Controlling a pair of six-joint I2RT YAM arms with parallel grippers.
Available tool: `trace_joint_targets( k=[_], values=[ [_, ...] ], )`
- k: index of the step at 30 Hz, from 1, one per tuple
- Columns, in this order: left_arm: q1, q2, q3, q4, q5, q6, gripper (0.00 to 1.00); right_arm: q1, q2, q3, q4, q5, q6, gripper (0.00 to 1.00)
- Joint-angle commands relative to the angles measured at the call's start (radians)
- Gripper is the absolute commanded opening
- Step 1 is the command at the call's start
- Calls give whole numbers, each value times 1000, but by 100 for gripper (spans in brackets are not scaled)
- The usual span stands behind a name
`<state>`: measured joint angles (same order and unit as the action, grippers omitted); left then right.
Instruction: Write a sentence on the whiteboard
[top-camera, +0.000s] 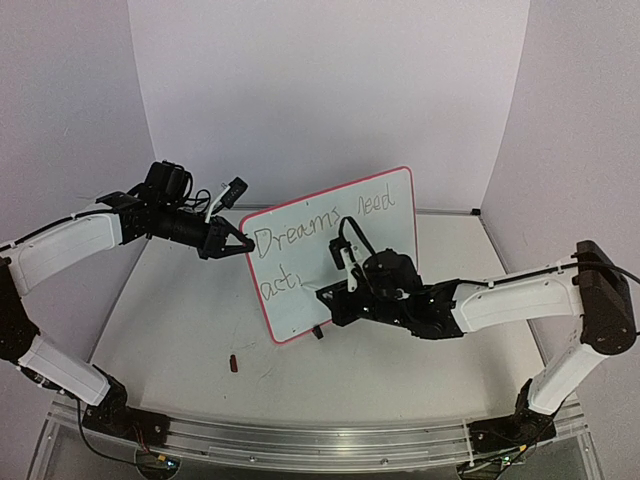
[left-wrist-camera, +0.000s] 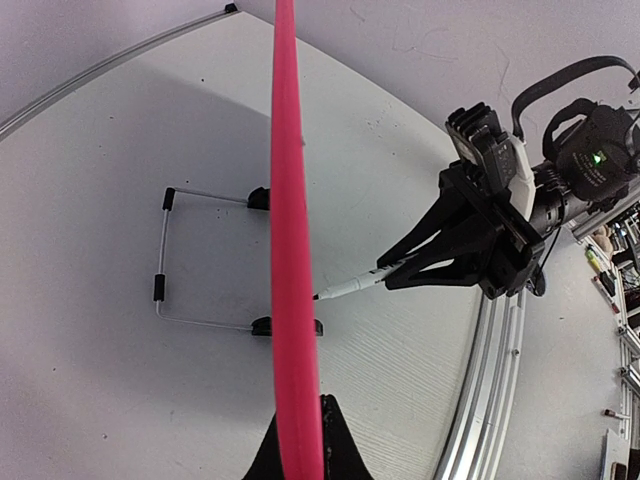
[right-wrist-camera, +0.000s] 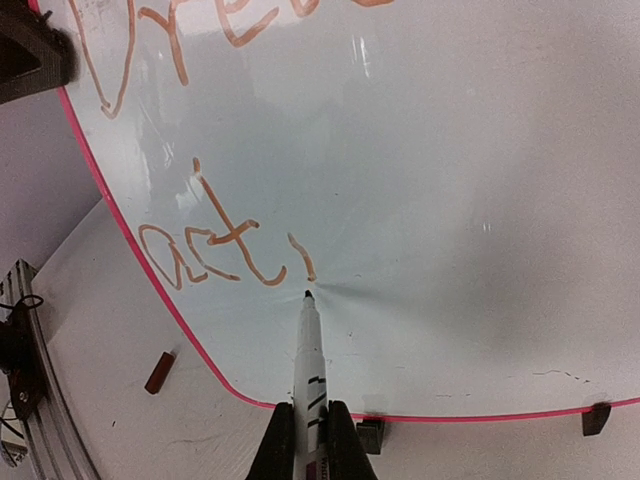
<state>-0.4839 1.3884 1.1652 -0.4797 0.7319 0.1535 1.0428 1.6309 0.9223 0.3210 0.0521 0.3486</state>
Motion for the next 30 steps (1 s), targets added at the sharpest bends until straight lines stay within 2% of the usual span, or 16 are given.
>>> trace_joint_targets(
  k=[1, 24, 30],
  values=[
    [-32, 44, -9, -103, -20, 20, 0, 13, -77, -2, 62, -23, -44, 0],
    [-37, 44, -8, -105, -23, 21, 0, 14, 34, 110, 20, 104, -60, 0],
    [-38, 44, -8, -105, -25, 21, 0, 14, 0, 79, 59, 61, -77, 0]
  ],
)
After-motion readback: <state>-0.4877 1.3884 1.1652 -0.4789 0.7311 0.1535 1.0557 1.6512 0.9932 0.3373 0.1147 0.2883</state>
